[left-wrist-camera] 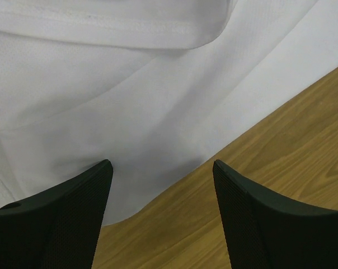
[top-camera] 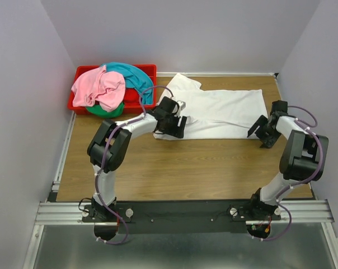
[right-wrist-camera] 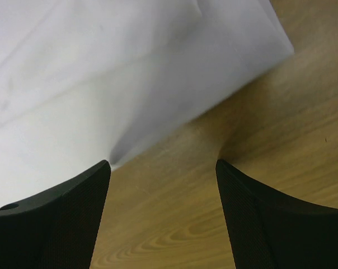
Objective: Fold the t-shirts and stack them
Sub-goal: Fold the tshirt
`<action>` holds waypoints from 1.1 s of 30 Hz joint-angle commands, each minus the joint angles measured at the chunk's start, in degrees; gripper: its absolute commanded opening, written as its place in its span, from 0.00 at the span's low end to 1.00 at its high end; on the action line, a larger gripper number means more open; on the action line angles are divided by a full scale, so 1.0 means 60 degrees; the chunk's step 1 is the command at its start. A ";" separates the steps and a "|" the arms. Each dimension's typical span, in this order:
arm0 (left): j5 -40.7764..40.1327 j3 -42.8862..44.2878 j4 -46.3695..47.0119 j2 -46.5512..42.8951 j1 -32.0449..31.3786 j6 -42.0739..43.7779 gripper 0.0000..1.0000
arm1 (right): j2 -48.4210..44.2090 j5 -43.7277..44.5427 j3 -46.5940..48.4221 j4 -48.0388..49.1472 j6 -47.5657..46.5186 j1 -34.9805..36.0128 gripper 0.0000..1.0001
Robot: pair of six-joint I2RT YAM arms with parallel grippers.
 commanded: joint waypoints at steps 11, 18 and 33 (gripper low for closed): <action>-0.0156 0.0816 -0.0382 -0.0627 -0.0280 -0.0341 0.81 | -0.0598 0.0894 0.1360 -0.1127 -0.0333 -0.0088 0.82; -0.0171 0.0510 -0.0281 -0.0831 -0.0280 -0.0502 0.80 | 0.0779 0.1216 0.2255 -0.1069 -0.0509 -0.0132 0.73; -0.0259 0.0084 -0.0250 -0.1081 -0.0295 -0.0546 0.80 | 0.1732 0.1611 0.2958 -0.0834 -0.0773 -0.0264 0.57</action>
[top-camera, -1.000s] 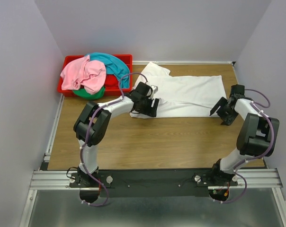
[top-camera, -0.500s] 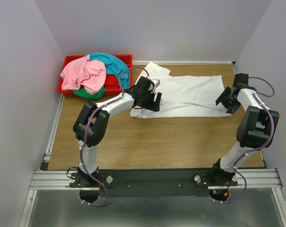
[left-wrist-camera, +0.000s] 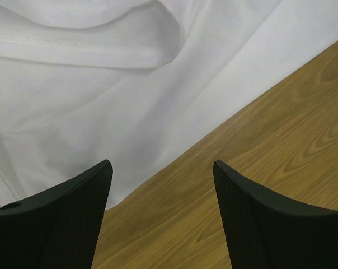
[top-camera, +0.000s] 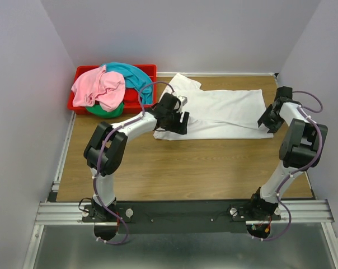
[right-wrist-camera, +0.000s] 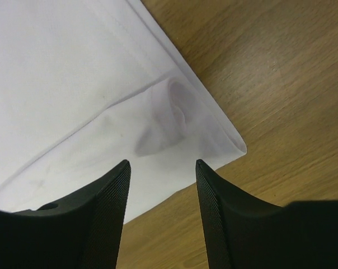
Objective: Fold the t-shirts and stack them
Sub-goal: Fold the tshirt
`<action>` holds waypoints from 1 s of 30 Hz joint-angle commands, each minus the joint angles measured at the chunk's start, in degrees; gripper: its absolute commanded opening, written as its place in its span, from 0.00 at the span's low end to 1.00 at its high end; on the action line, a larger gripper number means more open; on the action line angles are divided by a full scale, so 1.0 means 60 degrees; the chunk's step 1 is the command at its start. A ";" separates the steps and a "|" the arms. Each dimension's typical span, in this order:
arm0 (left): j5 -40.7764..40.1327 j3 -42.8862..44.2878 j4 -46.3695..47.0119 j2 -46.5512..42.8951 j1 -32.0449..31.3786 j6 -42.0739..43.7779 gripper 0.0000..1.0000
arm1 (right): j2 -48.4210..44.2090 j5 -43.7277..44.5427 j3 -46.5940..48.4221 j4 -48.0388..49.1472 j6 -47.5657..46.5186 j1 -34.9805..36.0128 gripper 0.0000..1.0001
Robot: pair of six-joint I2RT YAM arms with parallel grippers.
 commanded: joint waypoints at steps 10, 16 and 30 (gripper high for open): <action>-0.0299 -0.0263 -0.0036 -0.0513 -0.0029 -0.0039 0.80 | 0.0741 0.0512 0.0537 0.0128 -0.0329 -0.0130 0.31; -0.0343 -0.0307 -0.0036 -0.0528 -0.0029 -0.0039 0.80 | 0.0682 0.0527 0.0888 0.0128 -0.0358 -0.0130 0.22; -0.0431 -0.0410 -0.0241 -0.0616 -0.0029 -0.0025 0.80 | 0.1970 0.0029 0.2469 0.0128 -0.0124 -0.0144 0.17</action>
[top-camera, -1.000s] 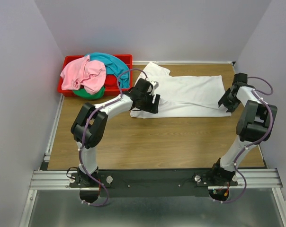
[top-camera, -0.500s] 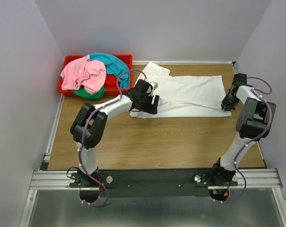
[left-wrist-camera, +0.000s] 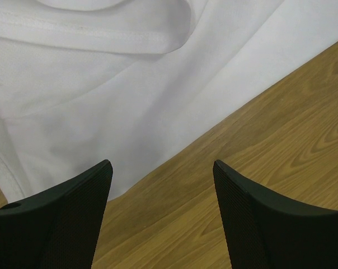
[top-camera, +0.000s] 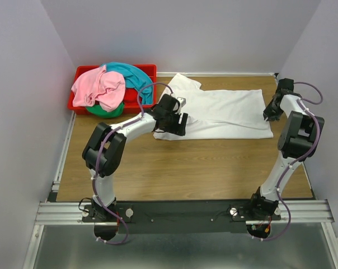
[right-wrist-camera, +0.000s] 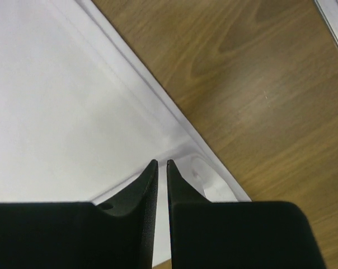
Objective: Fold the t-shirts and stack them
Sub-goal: Fold the tshirt
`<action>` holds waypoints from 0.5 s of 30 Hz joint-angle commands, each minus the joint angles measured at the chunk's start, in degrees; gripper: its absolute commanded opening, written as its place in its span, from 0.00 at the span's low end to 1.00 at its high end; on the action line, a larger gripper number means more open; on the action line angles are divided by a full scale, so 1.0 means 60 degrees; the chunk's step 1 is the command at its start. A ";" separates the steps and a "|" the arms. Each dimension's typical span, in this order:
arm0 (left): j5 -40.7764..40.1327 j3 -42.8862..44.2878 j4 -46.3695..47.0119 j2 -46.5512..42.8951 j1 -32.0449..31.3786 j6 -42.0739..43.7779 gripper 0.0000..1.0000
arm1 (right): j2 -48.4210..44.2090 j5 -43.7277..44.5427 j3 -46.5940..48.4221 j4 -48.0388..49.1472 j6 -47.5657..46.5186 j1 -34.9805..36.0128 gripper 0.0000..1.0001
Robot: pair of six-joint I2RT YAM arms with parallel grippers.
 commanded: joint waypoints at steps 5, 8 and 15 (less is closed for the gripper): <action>-0.0325 -0.0115 -0.0216 -0.0485 -0.0029 -0.0068 0.80 | 0.0456 -0.0549 0.0786 -0.0051 0.0244 -0.0060 0.20; -0.0325 -0.0056 -0.0230 -0.0485 -0.0029 -0.0112 0.80 | -0.0158 -0.0564 0.0480 -0.0066 0.0259 -0.0075 0.28; -0.0398 0.0135 -0.0245 -0.0514 -0.0029 -0.0142 0.80 | -0.1200 -0.0329 -0.1189 -0.0066 0.0216 -0.0235 0.47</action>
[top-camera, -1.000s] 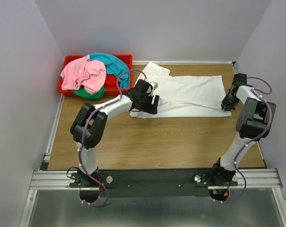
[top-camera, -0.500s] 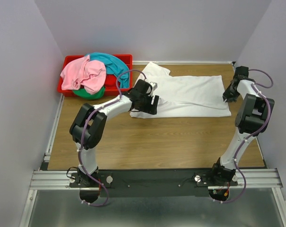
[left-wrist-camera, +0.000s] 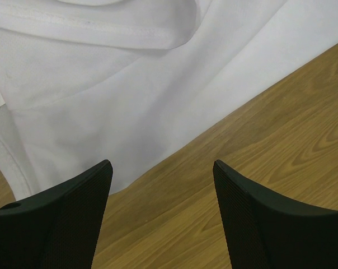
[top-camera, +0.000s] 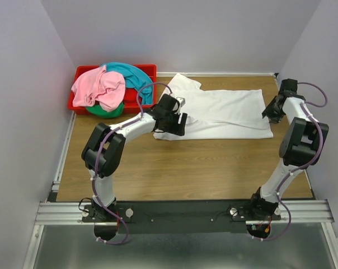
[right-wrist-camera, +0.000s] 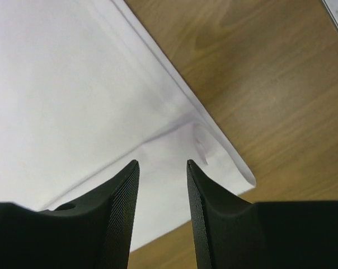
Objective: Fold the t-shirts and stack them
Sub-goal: Fold the tshirt
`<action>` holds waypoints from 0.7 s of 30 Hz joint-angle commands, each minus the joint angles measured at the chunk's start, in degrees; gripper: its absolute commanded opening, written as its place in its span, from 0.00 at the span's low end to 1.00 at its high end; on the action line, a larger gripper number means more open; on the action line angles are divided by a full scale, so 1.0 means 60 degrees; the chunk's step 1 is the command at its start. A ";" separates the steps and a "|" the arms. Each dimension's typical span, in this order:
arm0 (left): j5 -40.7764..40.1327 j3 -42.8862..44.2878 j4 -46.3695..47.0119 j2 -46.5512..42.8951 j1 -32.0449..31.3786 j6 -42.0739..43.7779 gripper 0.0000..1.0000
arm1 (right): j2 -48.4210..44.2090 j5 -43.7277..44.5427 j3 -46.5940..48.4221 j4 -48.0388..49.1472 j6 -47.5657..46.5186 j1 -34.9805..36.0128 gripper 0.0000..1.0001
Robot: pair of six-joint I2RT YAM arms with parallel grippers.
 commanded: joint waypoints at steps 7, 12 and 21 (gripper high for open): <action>-0.0235 -0.0011 0.0018 -0.0420 -0.0044 -0.0135 0.80 | -0.0256 -0.0188 -0.0865 -0.0073 -0.0296 -0.0620 0.47; -0.0264 -0.0085 0.0091 -0.0493 -0.0073 -0.0208 0.80 | 0.0037 -0.0407 -0.0821 0.0015 -0.0369 -0.0635 0.47; -0.0308 -0.0231 0.0106 -0.0581 -0.0087 -0.0296 0.80 | 0.0389 -0.0701 -0.0865 0.0235 -0.0413 -0.0650 0.44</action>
